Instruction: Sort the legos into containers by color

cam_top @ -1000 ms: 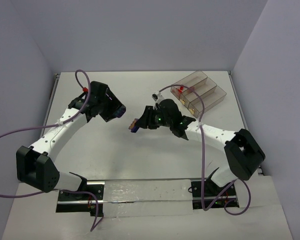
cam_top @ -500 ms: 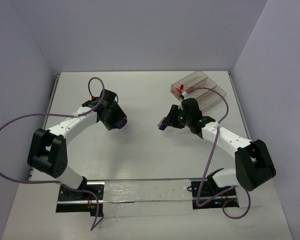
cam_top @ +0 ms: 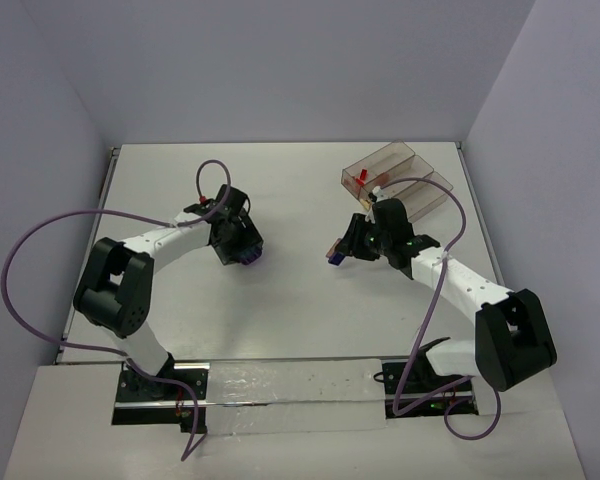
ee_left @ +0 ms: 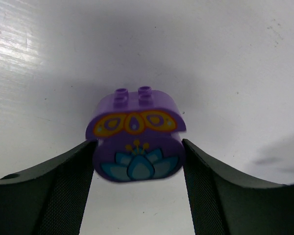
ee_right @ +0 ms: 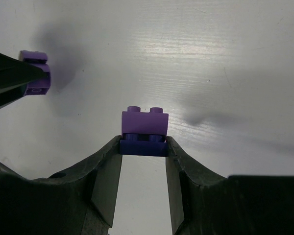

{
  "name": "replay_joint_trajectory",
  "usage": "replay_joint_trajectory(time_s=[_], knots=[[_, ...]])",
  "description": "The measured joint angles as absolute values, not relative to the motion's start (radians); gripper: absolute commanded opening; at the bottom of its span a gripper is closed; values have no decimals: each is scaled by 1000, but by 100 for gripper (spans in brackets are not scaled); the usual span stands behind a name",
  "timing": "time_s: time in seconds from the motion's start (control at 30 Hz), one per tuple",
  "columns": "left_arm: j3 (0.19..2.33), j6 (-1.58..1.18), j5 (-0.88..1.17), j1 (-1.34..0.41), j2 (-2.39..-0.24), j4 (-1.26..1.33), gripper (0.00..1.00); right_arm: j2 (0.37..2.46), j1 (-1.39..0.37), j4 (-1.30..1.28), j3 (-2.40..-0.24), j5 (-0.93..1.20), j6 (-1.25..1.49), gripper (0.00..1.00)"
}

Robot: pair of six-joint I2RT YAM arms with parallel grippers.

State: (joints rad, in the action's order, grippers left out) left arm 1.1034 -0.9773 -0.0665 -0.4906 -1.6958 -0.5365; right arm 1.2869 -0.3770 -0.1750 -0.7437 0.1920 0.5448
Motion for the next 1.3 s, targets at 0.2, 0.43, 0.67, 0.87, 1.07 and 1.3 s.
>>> replay_joint_trajectory(time_s=[0.2, 0.43, 0.67, 0.87, 1.07, 1.3], knots=[[1111, -937, -67, -496, -1695, -529, 95, 1287, -372, -178, -745, 207, 525, 0], [1199, -799, -92, -496, -1635, -568, 91, 1283, -356, -179, -763, 308, 449, 0], [1221, -635, 120, -494, -1460, -487, 91, 1278, -353, -143, -804, 522, 381, 0], [1171, -526, 528, -497, -1414, -336, 91, 1278, -353, -38, -818, 747, 400, 0], [1095, -505, 786, -498, -1420, -256, 91, 1278, -353, 43, -837, 901, 432, 0], [1058, -492, 952, -498, -1420, -183, 91, 1278, -353, 110, -851, 1032, 471, 0]])
